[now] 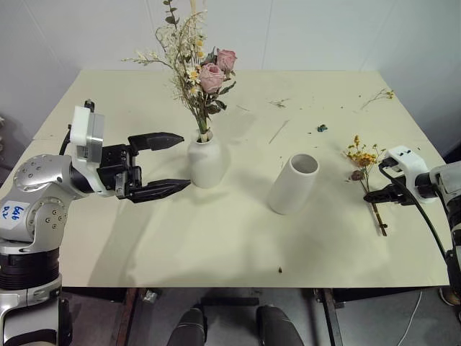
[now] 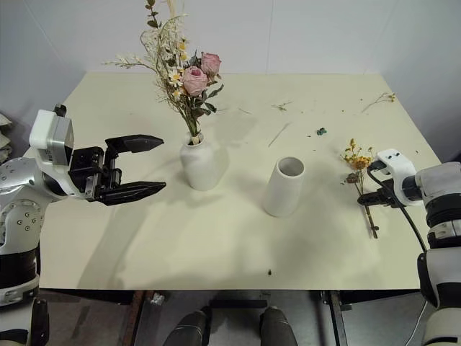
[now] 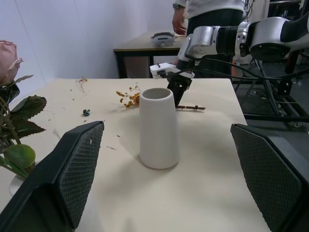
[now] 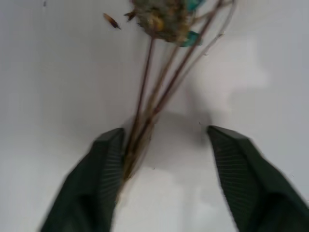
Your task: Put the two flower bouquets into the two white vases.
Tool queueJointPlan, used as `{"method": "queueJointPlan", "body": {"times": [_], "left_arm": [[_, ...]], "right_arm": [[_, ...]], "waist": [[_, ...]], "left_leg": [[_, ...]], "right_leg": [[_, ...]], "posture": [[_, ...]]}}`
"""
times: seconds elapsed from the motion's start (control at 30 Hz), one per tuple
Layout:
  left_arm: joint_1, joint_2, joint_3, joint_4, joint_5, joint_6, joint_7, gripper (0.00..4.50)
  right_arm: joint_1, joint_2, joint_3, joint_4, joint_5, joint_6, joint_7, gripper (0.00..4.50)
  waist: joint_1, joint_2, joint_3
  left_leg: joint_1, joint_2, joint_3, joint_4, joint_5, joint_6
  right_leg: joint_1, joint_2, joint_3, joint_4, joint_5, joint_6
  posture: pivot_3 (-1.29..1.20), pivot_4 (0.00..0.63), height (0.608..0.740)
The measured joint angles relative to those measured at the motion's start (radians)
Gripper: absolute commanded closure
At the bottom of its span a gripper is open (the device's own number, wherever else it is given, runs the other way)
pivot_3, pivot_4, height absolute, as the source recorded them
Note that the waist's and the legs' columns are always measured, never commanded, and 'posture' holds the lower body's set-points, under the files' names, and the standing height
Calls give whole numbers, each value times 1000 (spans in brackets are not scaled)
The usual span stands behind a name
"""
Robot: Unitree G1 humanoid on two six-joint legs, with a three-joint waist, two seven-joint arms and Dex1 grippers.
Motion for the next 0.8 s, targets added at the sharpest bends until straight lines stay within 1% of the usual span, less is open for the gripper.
{"method": "queueJointPlan", "body": {"times": [0.2,0.27,0.33,0.43,0.53,0.6,0.63,0.7,0.77,0.8], "left_arm": [[-35,0,-15,10,0,-9,-17,0],[-52,0,-22,29,1,-15,-26,0],[-61,-1,-34,49,4,-22,-37,0],[-91,-11,-57,88,10,-37,-57,0],[-127,-41,-79,147,28,-60,-71,0],[-148,-68,-98,192,42,-78,-79,0],[-155,-76,-103,206,46,-83,-81,0],[-183,-90,-116,246,60,-99,-90,0],[-206,-96,-125,271,70,-113,-100,0],[-215,-99,-128,283,78,-123,-105,0]], "right_arm": [[0,3,-30,14,-5,5,4,4389],[3,6,-53,17,3,6,-2,4452],[8,6,-108,15,30,5,-18,4452],[38,6,-246,-65,103,-56,-63,4452],[105,29,-441,-283,205,-184,-138,4452],[143,76,-556,-487,280,-252,-197,4452],[154,99,-592,-560,315,-254,-218,4452],[188,180,-672,-745,425,-213,-271,4452],[209,221,-692,-848,502,-180,-297,4452],[223,254,-721,-916,566,-148,-324,4452]], "waist": [[1,0,0],[1,0,0],[1,0,0],[1,1,0],[-3,2,1],[-3,3,1],[-2,3,1],[1,2,1],[2,2,1],[4,2,1]], "left_leg": [[0,0,0,1,0,0],[0,0,0,1,0,0],[-1,0,0,0,0,0],[-1,0,0,-1,0,0],[-1,0,0,-1,0,0],[-1,2,0,-2,0,0],[-1,3,0,-1,0,0],[-1,3,-1,-1,1,0],[-1,2,-1,-1,1,-1],[-1,2,-2,-1,1,-1]], "right_leg": [[0,0,0,0,1,0],[0,0,0,0,1,1],[0,0,0,0,1,1],[-1,0,0,0,1,1],[-2,0,0,0,1,1],[-2,2,0,0,1,1],[-2,3,0,0,1,1],[-1,4,0,1,1,1],[-1,3,0,1,1,1],[-1,3,0,1,1,0]], "posture": [[0,150,740],[0,150,740],[0,150,740],[0,150,740],[0,150,740],[0,150,740],[0,150,740],[0,150,740],[0,150,740],[0,150,740]]}}
